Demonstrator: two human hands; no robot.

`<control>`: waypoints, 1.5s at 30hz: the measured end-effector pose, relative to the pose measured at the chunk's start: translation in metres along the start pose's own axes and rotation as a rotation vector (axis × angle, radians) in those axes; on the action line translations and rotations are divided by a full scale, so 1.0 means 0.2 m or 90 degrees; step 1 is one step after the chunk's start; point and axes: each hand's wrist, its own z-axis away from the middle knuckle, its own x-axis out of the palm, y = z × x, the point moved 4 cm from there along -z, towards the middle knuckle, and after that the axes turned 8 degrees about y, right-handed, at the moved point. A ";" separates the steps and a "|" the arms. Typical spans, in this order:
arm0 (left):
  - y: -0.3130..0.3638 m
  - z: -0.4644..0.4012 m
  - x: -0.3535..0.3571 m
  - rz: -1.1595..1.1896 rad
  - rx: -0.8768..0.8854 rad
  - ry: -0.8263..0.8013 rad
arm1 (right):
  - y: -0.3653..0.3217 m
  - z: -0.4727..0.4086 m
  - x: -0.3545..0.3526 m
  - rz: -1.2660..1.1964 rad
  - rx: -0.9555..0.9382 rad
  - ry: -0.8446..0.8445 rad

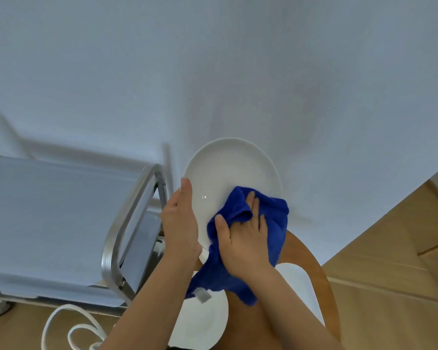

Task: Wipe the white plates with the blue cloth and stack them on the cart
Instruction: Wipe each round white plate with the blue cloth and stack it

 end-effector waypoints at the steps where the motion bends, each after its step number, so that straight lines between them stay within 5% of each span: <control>1: 0.00 0.00 0.01 0.008 -0.007 -0.002 | -0.03 0.02 0.01 -0.029 -0.038 -0.019; 8: 0.02 -0.06 0.00 0.018 -0.147 -0.024 | -0.15 0.14 -0.01 -0.082 -0.297 0.003; 15: 0.15 -0.14 0.02 -0.117 -0.126 -0.175 | 0.06 0.21 -0.11 0.105 -0.578 0.265; 23: 0.26 -0.17 0.05 -0.267 -0.100 -0.308 | 0.13 0.27 -0.11 0.128 -0.627 0.268; 29: 0.17 -0.06 0.07 -0.087 -0.110 -0.243 | 0.03 0.21 -0.19 -0.046 -0.482 0.326; 33: -0.07 0.10 0.10 -0.017 -0.143 -0.112 | -0.07 0.15 -0.20 -0.067 -0.374 0.332; 38: -0.05 0.02 0.05 0.014 -0.244 -0.115 | -0.01 0.17 -0.16 0.002 -0.470 0.288; 45: 0.09 -0.09 -0.02 -0.039 -0.178 -0.204 | 0.21 0.18 -0.19 0.133 -0.594 0.168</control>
